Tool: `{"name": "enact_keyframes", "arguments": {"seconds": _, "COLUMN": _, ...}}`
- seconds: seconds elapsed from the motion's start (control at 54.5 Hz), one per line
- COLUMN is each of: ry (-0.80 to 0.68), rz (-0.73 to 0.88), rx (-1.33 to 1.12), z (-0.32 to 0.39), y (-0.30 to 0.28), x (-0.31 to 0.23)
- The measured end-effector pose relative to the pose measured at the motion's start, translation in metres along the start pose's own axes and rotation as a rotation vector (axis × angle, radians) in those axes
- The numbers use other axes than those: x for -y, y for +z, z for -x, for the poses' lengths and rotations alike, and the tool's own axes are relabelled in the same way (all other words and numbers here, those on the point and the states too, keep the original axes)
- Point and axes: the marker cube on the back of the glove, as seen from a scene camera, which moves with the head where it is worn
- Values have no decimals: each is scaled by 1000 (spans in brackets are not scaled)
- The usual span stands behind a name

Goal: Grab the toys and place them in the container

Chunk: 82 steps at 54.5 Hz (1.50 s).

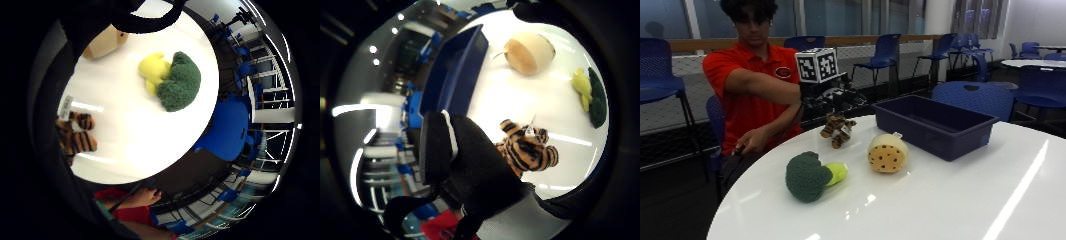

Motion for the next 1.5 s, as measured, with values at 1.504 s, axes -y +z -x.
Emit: {"name": "enact_keyframes", "arguments": {"seconds": 1.504, "ry": -152, "rz": 362, "rx": -189, "z": 55, "y": 120, "x": -91}}
